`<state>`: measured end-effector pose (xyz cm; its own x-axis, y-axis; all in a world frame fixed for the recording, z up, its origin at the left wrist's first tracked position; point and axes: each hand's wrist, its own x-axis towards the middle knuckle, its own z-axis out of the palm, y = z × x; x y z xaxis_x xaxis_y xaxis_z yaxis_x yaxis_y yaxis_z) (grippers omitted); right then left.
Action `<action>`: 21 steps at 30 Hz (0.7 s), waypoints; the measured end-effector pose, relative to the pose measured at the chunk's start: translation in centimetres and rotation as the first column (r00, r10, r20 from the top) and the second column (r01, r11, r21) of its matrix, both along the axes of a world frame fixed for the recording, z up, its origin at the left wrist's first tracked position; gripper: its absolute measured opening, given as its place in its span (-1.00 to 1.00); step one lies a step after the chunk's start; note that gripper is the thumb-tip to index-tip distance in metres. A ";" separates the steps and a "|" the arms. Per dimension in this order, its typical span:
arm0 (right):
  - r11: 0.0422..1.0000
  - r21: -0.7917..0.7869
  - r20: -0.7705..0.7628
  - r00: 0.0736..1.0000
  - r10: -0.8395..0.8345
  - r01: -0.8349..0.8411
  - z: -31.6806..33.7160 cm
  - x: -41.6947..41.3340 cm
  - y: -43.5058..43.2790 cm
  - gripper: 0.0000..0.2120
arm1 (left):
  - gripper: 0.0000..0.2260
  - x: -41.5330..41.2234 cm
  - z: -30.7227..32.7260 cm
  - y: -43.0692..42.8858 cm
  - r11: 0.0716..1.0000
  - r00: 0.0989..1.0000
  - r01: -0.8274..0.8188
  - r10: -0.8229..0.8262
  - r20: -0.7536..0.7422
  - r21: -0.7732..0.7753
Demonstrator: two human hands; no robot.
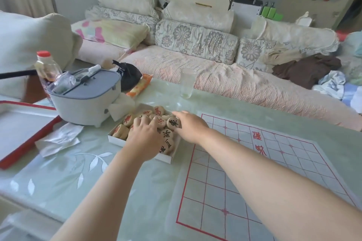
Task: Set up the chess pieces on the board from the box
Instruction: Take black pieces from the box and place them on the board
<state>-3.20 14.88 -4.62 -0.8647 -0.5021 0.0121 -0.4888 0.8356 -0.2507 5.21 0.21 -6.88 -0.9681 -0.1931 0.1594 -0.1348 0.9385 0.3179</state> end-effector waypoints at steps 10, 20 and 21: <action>0.996 -0.008 -0.088 0.992 0.088 -0.089 -0.6 -0.8 -1.0 -0.46 | -0.50 -0.1 1.0 -0.6 0.974 1.000 0.021 -0.023 0.007 0.226; 0.853 -0.429 -0.168 0.954 0.249 -0.298 1.8 1.6 -1.1 -0.50 | -0.70 0.0 2.6 0.4 0.795 0.975 -0.017 0.147 -0.165 0.606; 0.860 -0.416 -0.168 0.954 0.247 -0.296 1.9 1.6 -1.1 -0.47 | -0.71 0.1 2.5 0.2 0.776 0.969 -0.027 0.176 -0.176 0.630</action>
